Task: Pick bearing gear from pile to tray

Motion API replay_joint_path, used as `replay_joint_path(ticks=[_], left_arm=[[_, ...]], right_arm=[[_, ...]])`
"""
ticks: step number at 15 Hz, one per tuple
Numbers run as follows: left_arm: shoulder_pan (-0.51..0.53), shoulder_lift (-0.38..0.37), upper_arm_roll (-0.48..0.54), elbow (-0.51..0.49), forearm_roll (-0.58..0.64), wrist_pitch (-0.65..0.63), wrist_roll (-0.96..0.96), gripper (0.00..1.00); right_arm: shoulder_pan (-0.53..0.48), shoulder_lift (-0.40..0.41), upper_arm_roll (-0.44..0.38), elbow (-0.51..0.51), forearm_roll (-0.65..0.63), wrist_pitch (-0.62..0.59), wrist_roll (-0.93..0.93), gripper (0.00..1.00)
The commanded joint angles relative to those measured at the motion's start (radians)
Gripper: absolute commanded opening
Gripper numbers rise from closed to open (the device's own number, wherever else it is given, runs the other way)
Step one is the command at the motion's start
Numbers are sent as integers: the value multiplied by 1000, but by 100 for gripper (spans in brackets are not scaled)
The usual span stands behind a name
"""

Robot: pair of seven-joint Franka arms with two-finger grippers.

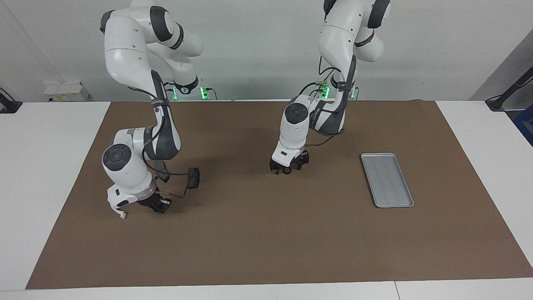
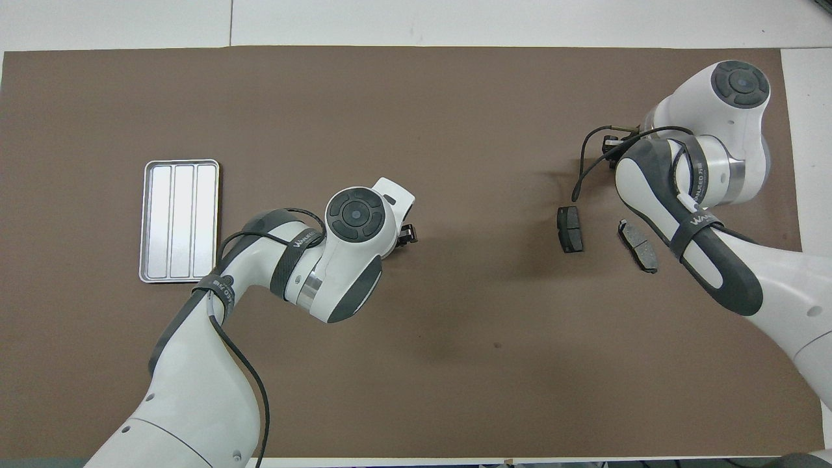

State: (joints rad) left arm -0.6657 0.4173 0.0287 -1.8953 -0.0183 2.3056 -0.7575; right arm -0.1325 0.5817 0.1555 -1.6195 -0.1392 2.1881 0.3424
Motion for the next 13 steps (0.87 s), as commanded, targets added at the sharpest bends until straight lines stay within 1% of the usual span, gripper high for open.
replay_joint_path(ticks=[1,2,3,5,7,9,10,11,13], left_arm=[[-26,-43,16,-62,-14,20,-6,96],[-26,-43,16,-62,-14,24,-6,84],[-26,-43,17,-61,-14,29,-6,61],[-25,-41,17,-51,-14,31,-10,24],[-20,-37,20,-38,-14,28,-10,0],[-3,-32,22,13,-14,-6,-5,0],[17,-32,23,36,-8,-41,9,0],[44,-47,27,63,-5,-87,47,0],[138,-144,28,108,-8,-225,186,0]], right_arm=[[-10,-6,-1,-31,-20,1,17,0],[-9,-8,-1,-28,-19,-4,14,0],[-9,-11,-1,-25,-20,-13,6,0],[-4,-32,1,2,-29,-78,-12,0],[-2,-80,1,19,-30,-154,-66,0],[2,-135,1,18,-30,-206,-112,0],[7,-163,6,19,-31,-240,-115,0],[20,-184,9,33,-30,-279,-115,0],[74,-198,9,100,-14,-382,-100,0]])
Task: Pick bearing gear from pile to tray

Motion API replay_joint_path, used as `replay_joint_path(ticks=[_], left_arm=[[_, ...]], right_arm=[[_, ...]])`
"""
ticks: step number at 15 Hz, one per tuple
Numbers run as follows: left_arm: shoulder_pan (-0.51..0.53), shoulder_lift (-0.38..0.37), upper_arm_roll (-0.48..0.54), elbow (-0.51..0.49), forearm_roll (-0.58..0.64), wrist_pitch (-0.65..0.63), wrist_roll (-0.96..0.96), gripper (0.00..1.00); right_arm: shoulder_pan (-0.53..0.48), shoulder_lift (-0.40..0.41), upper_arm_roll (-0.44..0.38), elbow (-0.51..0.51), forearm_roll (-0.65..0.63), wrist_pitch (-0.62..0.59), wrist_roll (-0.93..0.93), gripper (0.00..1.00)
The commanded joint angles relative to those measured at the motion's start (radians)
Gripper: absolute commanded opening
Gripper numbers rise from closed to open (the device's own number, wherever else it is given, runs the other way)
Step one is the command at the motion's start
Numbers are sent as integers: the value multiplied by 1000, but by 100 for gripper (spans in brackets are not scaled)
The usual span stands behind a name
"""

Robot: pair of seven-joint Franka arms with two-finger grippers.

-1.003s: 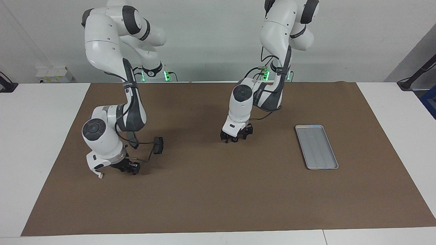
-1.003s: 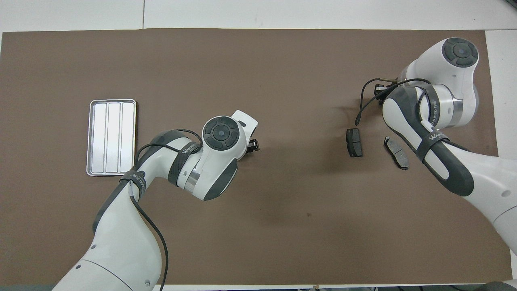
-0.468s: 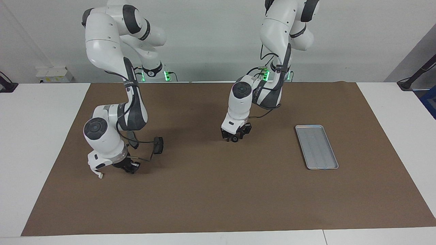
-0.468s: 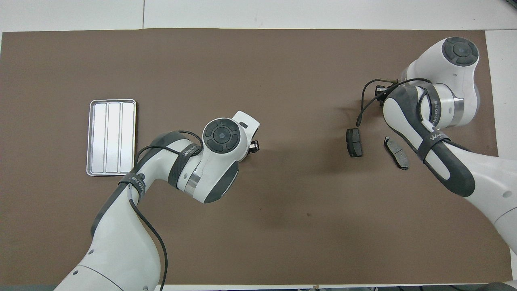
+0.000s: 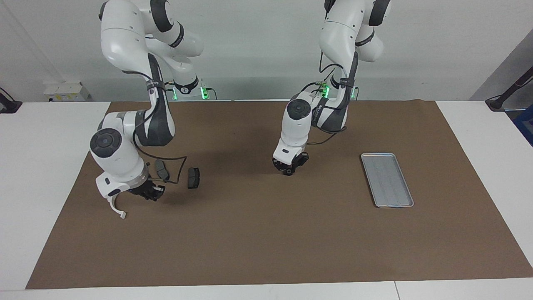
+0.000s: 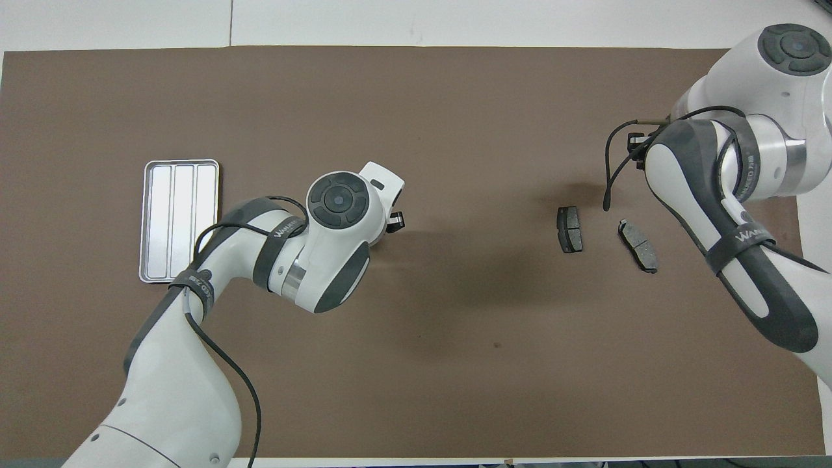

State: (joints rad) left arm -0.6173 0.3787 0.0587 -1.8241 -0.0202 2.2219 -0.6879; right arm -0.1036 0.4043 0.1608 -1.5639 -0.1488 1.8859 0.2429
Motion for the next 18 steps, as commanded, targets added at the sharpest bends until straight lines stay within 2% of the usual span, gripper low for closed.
replay_joint_path(ticks=[1,4,6,8,9,12,15,18], left_arm=[[156,-151,-2,70,-10,-216,192,0],[357,-188,0,149,-11,-372,469,0],[496,-202,1,129,-12,-377,716,0],[595,-230,1,53,-12,-322,900,0],[613,-251,1,-22,-12,-262,938,0],[619,-299,1,-220,-12,-70,944,0],[617,-304,1,-290,-12,-47,944,0],[614,-310,1,-360,-12,8,944,0]], right_arm=[[76,-21,3,88,-2,-140,43,0],[204,-21,11,168,37,-241,308,0],[287,-19,11,174,83,-226,505,0],[352,-19,12,173,133,-211,652,0],[390,-18,12,165,162,-196,724,0],[502,13,11,110,172,-46,938,0],[557,28,11,19,172,103,1027,0],[622,132,8,28,140,230,1131,0]])
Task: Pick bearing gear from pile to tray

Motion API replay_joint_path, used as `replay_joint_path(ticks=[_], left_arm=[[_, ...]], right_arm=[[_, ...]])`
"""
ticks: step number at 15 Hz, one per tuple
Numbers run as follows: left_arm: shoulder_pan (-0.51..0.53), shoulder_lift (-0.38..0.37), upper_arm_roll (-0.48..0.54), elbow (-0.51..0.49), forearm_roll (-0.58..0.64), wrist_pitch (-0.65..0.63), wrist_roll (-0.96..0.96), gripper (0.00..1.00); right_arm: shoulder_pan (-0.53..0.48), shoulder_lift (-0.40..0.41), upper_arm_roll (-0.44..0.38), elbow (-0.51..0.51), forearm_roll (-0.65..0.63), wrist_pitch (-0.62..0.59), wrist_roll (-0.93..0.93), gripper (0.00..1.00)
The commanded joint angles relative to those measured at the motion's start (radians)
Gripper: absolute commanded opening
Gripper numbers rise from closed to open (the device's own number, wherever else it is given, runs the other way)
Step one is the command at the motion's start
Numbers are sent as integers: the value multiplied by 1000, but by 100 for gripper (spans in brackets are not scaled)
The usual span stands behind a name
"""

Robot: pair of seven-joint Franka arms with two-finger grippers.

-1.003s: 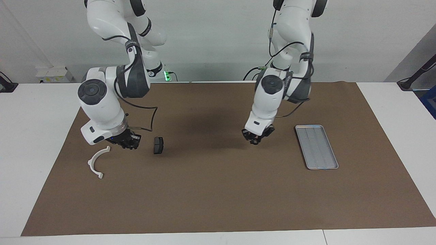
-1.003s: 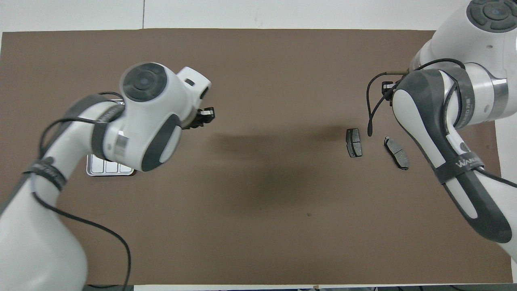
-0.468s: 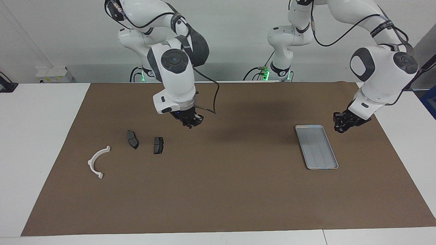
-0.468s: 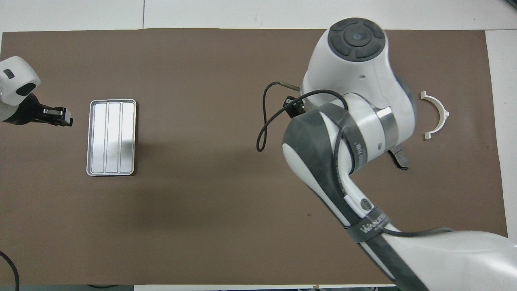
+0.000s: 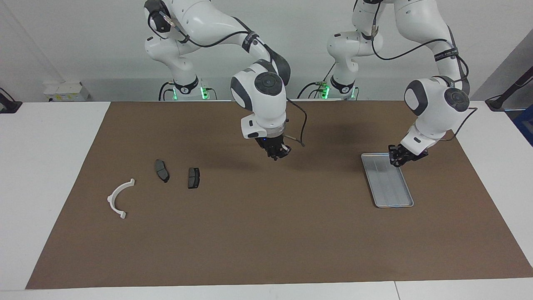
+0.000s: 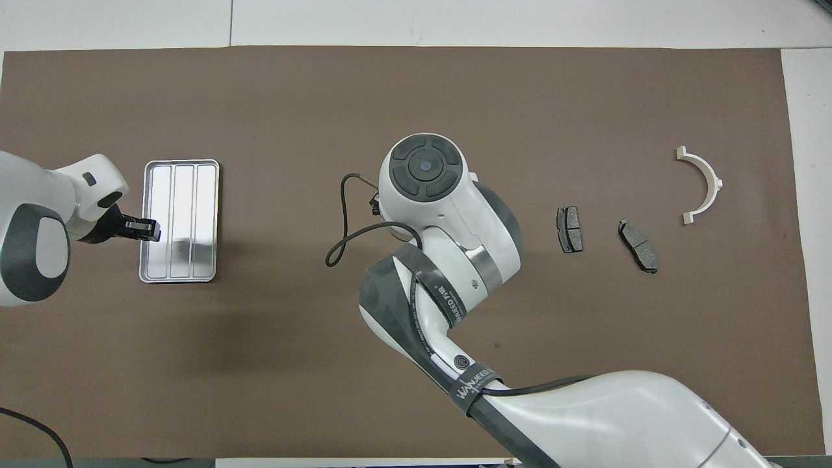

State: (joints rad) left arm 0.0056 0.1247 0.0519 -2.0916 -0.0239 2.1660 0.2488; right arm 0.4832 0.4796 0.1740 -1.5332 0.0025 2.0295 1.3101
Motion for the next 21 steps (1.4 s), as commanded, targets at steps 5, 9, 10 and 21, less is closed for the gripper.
replay_joint_path(ticks=[5,9,10,21], left_arm=[[-19,-48,8,-142,-8,133,-8,0],[-38,-40,8,-183,-8,205,-23,0],[-42,-39,8,-188,-8,219,-32,0],[-58,-28,8,-242,-8,282,-51,21]], right_arm=[[45,148,-5,-1,-70,212,106,0],[43,146,-5,-8,-70,228,106,0],[43,146,-5,-8,-70,229,107,11],[-116,33,-7,33,-81,80,-87,100]])
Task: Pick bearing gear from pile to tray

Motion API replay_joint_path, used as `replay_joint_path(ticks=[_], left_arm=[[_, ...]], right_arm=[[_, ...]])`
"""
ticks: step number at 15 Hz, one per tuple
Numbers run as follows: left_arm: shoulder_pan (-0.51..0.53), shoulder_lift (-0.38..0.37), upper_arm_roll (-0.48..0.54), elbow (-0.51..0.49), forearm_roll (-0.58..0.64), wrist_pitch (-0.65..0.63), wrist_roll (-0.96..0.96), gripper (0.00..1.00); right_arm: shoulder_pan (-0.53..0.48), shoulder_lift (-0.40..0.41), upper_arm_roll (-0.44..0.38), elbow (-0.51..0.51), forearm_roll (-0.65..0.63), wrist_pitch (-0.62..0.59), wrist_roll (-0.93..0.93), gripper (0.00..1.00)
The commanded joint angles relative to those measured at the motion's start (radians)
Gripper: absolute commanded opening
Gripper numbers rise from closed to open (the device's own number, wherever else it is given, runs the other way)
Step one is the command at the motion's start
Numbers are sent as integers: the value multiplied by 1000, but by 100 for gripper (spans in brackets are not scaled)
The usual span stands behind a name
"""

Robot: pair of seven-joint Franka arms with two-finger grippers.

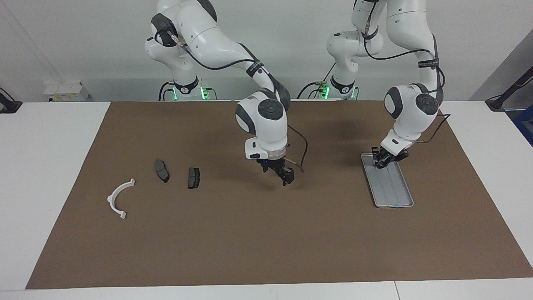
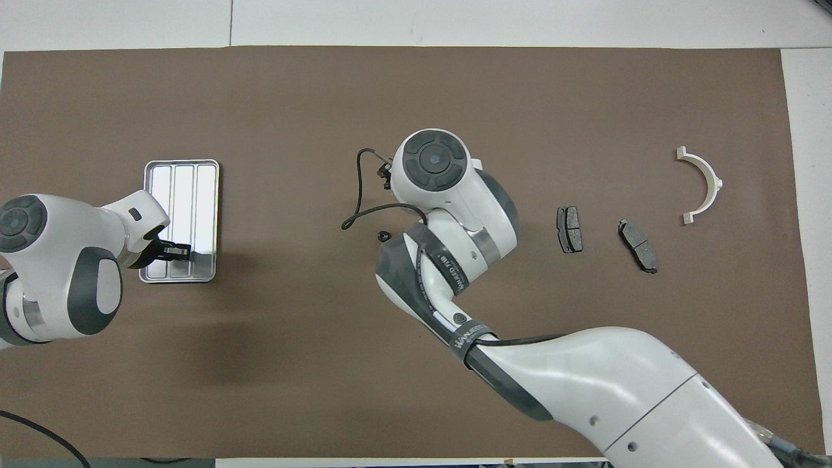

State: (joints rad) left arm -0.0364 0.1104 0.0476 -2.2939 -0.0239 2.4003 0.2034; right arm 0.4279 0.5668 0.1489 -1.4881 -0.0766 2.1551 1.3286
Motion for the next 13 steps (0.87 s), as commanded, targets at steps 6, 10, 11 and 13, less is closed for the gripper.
replay_joint_path(ticks=[6,10,11,13], left_arm=[[-16,-27,11,20,-7,-50,2,100],[-127,-8,-9,379,-7,-423,-253,100],[-176,11,-9,419,-7,-425,-351,100],[-276,31,-11,473,-7,-428,-473,100]], right_arm=[[-273,-120,18,-14,3,-152,-703,100],[-391,-125,18,-18,1,-196,-1021,100],[-415,-127,18,-20,1,-204,-1083,100],[-449,-134,17,-20,1,-224,-1161,100]])
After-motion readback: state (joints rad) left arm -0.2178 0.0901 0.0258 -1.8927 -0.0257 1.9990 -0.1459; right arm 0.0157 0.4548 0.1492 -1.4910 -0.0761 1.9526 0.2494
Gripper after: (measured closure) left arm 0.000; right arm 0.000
